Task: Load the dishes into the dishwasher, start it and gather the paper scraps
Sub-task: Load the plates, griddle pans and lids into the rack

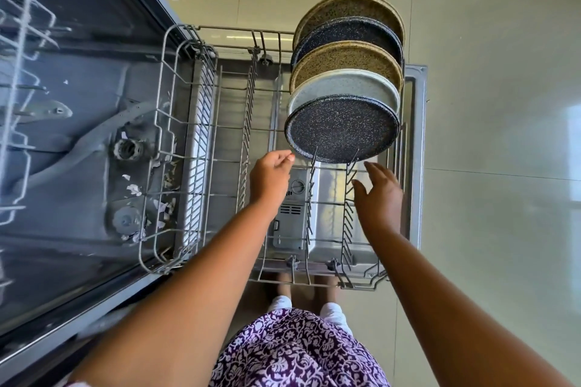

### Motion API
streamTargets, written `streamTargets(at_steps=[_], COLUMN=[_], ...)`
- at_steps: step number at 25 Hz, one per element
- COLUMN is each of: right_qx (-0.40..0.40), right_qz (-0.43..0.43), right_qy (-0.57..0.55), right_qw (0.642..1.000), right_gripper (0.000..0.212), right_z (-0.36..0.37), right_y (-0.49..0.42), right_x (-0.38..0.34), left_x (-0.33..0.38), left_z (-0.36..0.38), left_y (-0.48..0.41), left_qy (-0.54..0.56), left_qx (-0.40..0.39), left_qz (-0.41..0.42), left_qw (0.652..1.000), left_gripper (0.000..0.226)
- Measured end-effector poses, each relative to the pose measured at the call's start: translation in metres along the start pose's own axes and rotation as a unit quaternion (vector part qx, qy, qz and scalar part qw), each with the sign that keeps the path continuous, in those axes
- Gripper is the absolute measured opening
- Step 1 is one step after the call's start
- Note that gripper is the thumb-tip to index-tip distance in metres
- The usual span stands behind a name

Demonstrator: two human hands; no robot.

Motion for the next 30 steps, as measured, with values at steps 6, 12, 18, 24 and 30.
streamTargets(at_steps=[6, 12, 18, 24, 30], right_qx=[-0.035, -0.077, -0.085, -0.096, -0.173], right_qz=[0.022, 0.003, -0.124, -0.248, -0.403], right_qy=[-0.026, -0.027, -0.021, -0.032, -0.019], right_qw=[0.999, 0.997, 0.988, 0.963, 0.899], right_gripper=[0.042, 0.042, 0.037, 0.027, 0.026], right_z=[0.028, 0.054, 0.004, -0.073, -0.089], right_y=[0.056, 0.109, 0.172, 0.268, 0.372], right_x=[-0.004, -0.019, -0.085, -0.181, -0.294], left_x=[-0.023, -0.044, -0.011, 0.05, 0.082], left_z=[-0.01, -0.055, -0.092, -0.152, -0.213], left_y=[0.064, 0.118, 0.214, 0.372, 0.53], left_qy=[-0.083, -0.084, 0.003, 0.138, 0.255], left_qx=[-0.025, 0.005, 0.058, 0.126, 0.248], left_qz=[-0.033, -0.02, 0.04, 0.1, 0.182], left_qw=[0.996, 0.996, 0.997, 0.977, 0.917], left_gripper=[0.021, 0.019, 0.017, 0.032, 0.023])
Point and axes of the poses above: each hand's wrist, its own y-axis away from the middle knuckle, its own z-axis out of the palm, x = y × z, the point moved 10 cm from there along -y, towards the middle knuckle, and after that the axes turned 13 degrees about -x, right-handed, at the moved point
